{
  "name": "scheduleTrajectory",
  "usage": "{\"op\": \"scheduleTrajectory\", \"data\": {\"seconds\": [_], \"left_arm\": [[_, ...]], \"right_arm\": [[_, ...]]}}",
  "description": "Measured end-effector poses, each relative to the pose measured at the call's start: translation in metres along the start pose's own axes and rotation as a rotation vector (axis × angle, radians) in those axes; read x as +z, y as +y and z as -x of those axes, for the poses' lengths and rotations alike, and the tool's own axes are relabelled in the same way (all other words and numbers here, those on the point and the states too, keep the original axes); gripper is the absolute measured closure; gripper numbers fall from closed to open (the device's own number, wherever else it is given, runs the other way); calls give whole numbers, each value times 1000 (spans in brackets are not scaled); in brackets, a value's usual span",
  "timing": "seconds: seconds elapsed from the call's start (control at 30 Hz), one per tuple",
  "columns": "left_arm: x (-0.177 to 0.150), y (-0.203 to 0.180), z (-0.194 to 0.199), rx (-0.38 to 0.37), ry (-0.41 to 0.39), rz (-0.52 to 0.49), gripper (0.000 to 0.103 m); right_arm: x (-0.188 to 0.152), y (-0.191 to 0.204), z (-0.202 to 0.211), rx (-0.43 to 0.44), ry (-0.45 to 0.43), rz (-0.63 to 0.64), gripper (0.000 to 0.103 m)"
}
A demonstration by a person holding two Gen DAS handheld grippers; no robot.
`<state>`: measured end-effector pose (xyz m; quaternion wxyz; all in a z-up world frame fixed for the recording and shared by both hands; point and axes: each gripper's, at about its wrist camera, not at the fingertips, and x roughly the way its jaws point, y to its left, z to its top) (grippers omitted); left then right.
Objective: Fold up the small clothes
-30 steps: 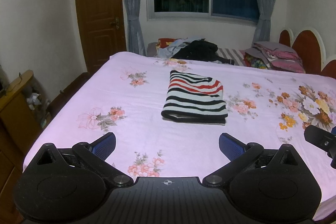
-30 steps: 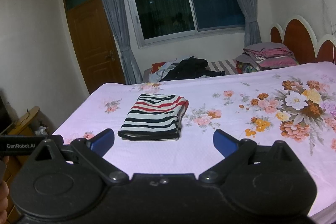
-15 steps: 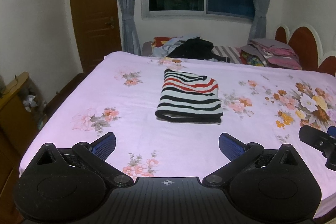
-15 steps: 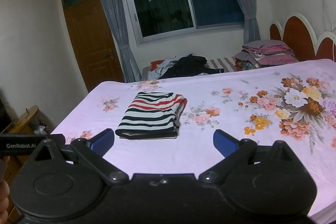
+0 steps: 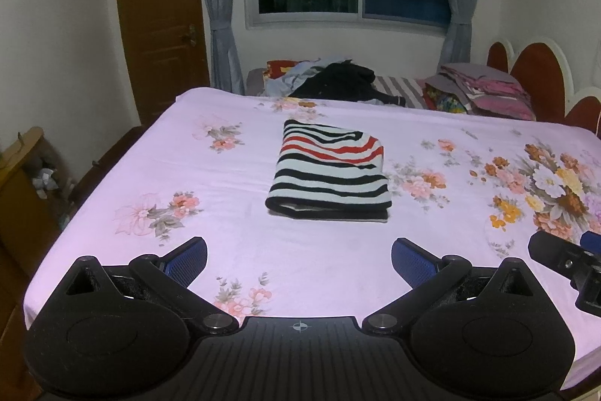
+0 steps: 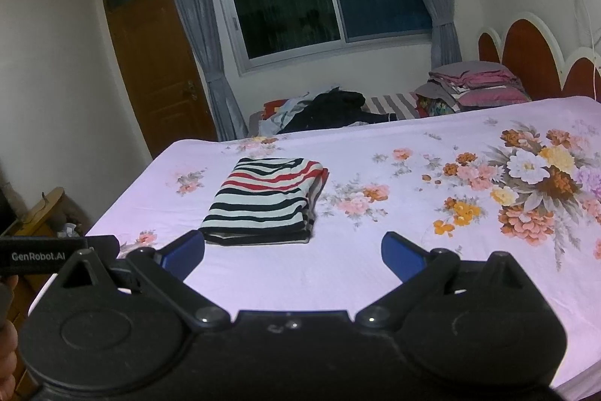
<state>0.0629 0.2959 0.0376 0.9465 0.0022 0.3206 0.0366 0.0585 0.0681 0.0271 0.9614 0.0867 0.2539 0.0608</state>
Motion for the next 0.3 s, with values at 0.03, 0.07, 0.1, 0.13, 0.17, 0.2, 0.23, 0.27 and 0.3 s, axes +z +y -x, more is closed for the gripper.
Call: {"op": "scheduleTrajectory", "data": {"seconds": [0.03, 0.07, 0.1, 0.13, 0.17, 0.2, 0.23, 0.27, 0.3], "left_arm": [[1, -2, -3, -8, 3, -2, 0], [2, -3, -6, -22, 3, -6, 0], [2, -4, -8, -38, -5, -9, 0], [2, -5, -11, -46, -19, -7, 0], [1, -5, -13, -55, -34, -2, 0], [1, -4, -17, -69, -45, 5, 0], [1, -4, -23, -70, -46, 16, 0], [4, -3, -31, -59, -42, 21, 0], [6, -2, -41, -54, -46, 20, 0]], "right_arm": [[0, 0, -2, 0, 3, 0, 2], [0, -1, -4, 0, 6, 0, 2], [0, -1, -6, -1, 9, -1, 2], [0, -3, -9, -3, 13, -2, 2], [-1, -4, -13, -6, 19, -4, 2], [-2, -6, -17, -10, 26, -8, 2], [-3, -8, -21, -14, 32, -12, 2], [-5, -11, -26, -22, 41, -16, 2], [-6, -14, -31, -33, 52, -20, 2]]}}
